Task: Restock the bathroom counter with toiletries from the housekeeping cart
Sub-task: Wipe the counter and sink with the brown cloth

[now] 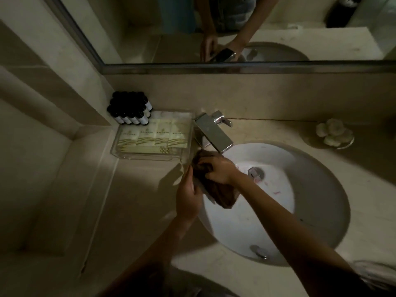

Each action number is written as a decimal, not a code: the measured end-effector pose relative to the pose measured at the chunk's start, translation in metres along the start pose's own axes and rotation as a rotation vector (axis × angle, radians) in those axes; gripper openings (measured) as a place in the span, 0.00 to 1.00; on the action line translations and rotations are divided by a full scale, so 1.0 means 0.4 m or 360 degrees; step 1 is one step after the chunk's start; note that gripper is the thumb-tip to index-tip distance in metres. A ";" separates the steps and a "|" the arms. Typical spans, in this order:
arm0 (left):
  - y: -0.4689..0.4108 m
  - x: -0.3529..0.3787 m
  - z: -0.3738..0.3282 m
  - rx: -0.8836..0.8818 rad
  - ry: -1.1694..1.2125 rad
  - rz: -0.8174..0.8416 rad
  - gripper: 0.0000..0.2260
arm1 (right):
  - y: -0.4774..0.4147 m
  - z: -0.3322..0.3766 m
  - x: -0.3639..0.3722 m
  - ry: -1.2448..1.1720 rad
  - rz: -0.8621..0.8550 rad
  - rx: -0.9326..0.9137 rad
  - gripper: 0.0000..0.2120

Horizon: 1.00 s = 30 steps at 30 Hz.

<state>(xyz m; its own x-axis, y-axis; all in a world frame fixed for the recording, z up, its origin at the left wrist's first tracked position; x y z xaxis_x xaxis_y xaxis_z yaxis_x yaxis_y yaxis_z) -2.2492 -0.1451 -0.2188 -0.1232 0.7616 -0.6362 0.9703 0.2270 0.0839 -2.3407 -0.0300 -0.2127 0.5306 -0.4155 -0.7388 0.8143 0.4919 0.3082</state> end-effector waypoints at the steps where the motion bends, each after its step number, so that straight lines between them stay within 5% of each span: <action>1: 0.004 -0.005 0.002 0.0015 0.0032 -0.0018 0.25 | 0.012 0.000 -0.005 0.0004 0.0090 -0.0005 0.21; 5: 0.004 -0.005 0.013 -0.0044 0.0123 0.0025 0.27 | 0.083 -0.020 -0.018 -0.0060 0.0042 0.0077 0.22; 12: -0.026 0.013 0.029 -0.0148 0.0227 0.0164 0.29 | 0.133 -0.015 -0.029 -0.0268 -0.1082 0.0411 0.12; 21: -0.046 -0.004 0.046 -0.0208 0.0281 0.0103 0.27 | -0.011 0.018 0.043 -0.0165 -0.0817 0.0413 0.18; 25: -0.043 0.014 0.050 -0.0249 0.0256 0.0138 0.25 | 0.027 0.027 0.074 -0.0177 -0.0567 0.0094 0.15; 30: 0.007 0.012 0.053 -0.0183 0.0245 0.0124 0.24 | 0.088 -0.040 0.082 -0.0314 -0.0090 0.0272 0.16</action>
<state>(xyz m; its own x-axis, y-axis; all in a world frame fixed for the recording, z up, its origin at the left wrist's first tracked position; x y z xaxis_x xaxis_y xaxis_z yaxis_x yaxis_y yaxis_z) -2.2425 -0.1535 -0.2379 -0.0874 0.8613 -0.5006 0.9489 0.2249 0.2212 -2.2985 -0.0141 -0.2359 0.5052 -0.5878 -0.6319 0.8629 0.3341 0.3791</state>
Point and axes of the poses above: each hand's wrist, its own y-axis away from the middle knuckle, its own x-axis out of the palm, z = x × y, the point moved 5 cm from there along -y, towards the middle knuckle, and after that the axes turned 2 degrees about -y, right-handed, at the moved point
